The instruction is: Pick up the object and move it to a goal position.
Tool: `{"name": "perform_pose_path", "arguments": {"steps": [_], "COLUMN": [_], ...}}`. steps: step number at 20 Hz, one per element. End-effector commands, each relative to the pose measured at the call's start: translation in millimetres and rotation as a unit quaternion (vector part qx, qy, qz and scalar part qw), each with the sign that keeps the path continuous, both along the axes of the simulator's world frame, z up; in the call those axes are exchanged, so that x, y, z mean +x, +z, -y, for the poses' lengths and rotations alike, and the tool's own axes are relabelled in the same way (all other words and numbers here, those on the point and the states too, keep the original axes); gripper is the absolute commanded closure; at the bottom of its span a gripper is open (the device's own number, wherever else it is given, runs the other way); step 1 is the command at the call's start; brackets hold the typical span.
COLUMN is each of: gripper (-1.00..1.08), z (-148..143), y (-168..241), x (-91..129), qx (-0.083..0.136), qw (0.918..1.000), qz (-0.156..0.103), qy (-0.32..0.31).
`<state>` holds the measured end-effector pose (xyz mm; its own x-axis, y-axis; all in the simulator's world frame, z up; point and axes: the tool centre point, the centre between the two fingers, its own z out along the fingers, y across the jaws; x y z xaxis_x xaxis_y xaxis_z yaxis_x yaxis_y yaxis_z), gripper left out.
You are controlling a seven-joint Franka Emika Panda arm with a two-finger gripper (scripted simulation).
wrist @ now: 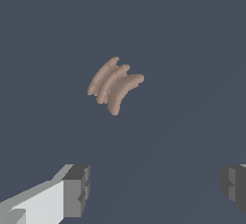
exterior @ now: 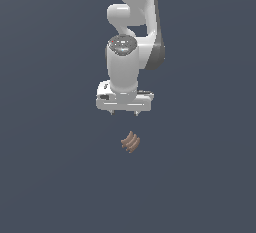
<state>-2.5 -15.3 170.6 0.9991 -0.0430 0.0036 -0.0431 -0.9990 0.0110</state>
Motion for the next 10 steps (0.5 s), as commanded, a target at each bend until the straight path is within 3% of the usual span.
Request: {"name": "perform_pose_path", "arguments": {"steps": [1, 10], "gripper": [-0.92, -0.92], "z": [0.0, 2.0], "y": [0.0, 6.6], "x": [0.0, -1.6], "qx": [0.000, -0.014], "qw": [1.0000, 0.9999], "qz": [0.000, -0.005], "qy": [0.000, 0.007]}}
